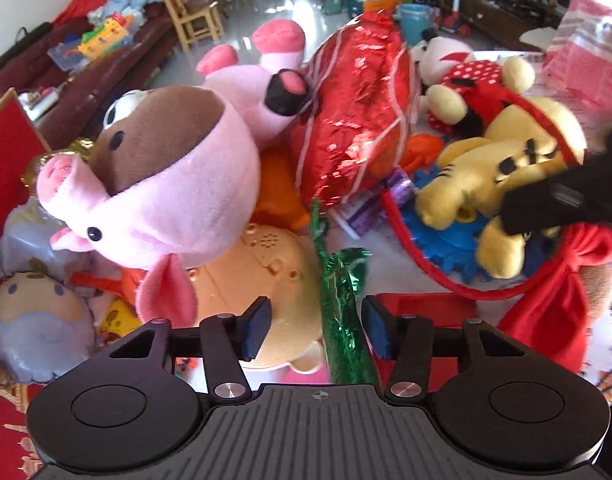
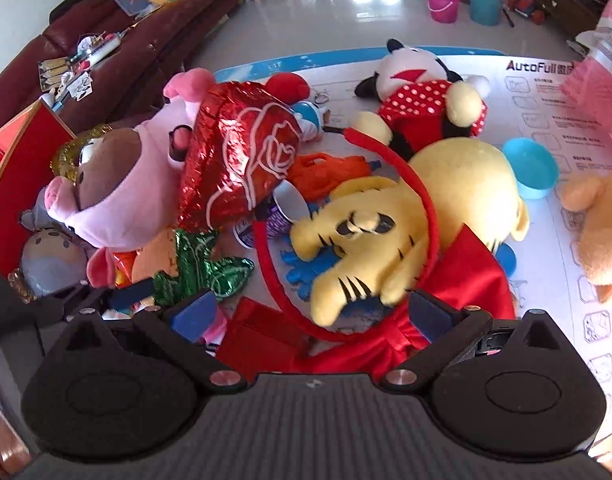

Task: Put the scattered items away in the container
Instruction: 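Move both tools toward the red heart foil balloon on the toy pile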

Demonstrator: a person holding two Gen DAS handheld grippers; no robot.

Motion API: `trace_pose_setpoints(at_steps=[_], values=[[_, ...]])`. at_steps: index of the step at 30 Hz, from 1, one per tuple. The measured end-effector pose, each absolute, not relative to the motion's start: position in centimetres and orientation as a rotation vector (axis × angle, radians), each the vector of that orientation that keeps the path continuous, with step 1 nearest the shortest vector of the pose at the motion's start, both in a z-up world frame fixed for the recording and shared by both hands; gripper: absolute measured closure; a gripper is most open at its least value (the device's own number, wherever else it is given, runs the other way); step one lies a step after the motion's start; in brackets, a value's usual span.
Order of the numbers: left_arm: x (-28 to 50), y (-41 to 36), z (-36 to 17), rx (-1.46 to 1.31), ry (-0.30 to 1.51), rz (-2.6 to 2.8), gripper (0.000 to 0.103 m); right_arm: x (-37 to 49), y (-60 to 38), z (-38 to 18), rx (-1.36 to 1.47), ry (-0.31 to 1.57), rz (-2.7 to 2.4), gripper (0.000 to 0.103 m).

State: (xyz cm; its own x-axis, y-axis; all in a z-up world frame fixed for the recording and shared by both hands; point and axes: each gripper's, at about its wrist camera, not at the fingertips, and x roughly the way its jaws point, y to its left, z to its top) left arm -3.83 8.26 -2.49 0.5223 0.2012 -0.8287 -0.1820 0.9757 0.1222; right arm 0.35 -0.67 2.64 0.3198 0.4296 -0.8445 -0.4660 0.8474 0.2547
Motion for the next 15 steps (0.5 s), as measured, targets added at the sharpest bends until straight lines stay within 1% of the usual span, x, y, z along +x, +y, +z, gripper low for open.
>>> trace_pose_setpoints(at_steps=[1, 2, 3, 5, 6, 9, 15], values=[[-4.0, 8.1, -2.2, 0.028, 0.984, 0.218, 0.038, 0.8, 0.0, 2.7, -0.034, 1.097, 0.594, 0.001], [-3.7, 7.9, -2.1, 0.045, 0.973, 0.224, 0.035, 1.3, 0.7, 2.7, -0.027, 1.097, 0.598, 0.001], [-3.3, 7.9, -2.2, 0.064, 0.966, 0.241, 0.028, 1.8, 1.3, 2.8, -0.019, 1.096, 0.603, 0.001], [-2.5, 8.3, -2.2, 0.062, 0.955, 0.257, 0.02, 2.8, 2.5, 2.9, 0.001, 1.094, 0.607, 0.001], [-2.0, 8.7, -2.3, 0.044, 0.951, 0.254, 0.018, 3.3, 3.1, 2.9, 0.012, 1.093, 0.605, 0.001], [-1.3, 9.8, -2.8, 0.003, 0.986, 0.246, 0.017, 4.9, 4.7, 2.7, 0.028, 1.1, 0.608, 0.001], [-2.2, 11.2, -3.3, -0.044, 1.001, 0.214, 0.016, 7.2, 7.0, 0.7, 0.052, 1.129, 0.59, 0.001]])
